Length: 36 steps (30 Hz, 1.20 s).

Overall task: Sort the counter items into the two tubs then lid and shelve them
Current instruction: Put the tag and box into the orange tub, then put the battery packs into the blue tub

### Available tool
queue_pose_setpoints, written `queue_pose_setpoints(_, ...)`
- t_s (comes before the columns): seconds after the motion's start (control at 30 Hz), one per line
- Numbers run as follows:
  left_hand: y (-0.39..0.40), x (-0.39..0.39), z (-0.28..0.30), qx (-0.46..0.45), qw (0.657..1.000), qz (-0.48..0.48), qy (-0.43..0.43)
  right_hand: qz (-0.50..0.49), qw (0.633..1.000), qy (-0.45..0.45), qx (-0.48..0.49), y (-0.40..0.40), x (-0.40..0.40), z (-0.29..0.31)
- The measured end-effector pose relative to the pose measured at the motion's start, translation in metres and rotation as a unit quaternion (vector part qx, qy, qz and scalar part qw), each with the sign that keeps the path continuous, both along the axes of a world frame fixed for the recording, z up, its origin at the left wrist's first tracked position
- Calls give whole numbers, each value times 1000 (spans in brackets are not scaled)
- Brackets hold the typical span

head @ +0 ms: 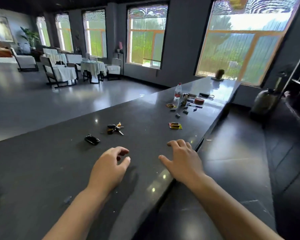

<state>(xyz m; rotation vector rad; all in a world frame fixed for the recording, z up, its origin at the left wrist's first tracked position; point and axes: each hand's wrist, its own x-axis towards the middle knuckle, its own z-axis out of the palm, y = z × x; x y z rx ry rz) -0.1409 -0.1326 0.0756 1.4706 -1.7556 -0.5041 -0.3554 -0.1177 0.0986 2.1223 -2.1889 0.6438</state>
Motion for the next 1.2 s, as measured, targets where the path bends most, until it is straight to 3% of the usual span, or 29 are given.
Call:
queue_pose_setpoints(0.33, -69, -137, -29, 62, 998, 12, 6, -16, 997, 11, 81, -72, -144, -26)
queue_pose_setpoints(0.7, -263, -237, -55, 73, 997, -19, -3, -28, 995, 19, 91, -240, -225, -50)
queue_pose_setpoints(0.97, -365, -309, -85, 105, 990, -42, -79, -23, 994, 9, 102, -364, -274, -58)
queue_pose_setpoints(1.2, -435, -366, -134, 99, 989, 72, -77, 66, 991, 8, 119, -499, -311, -86)
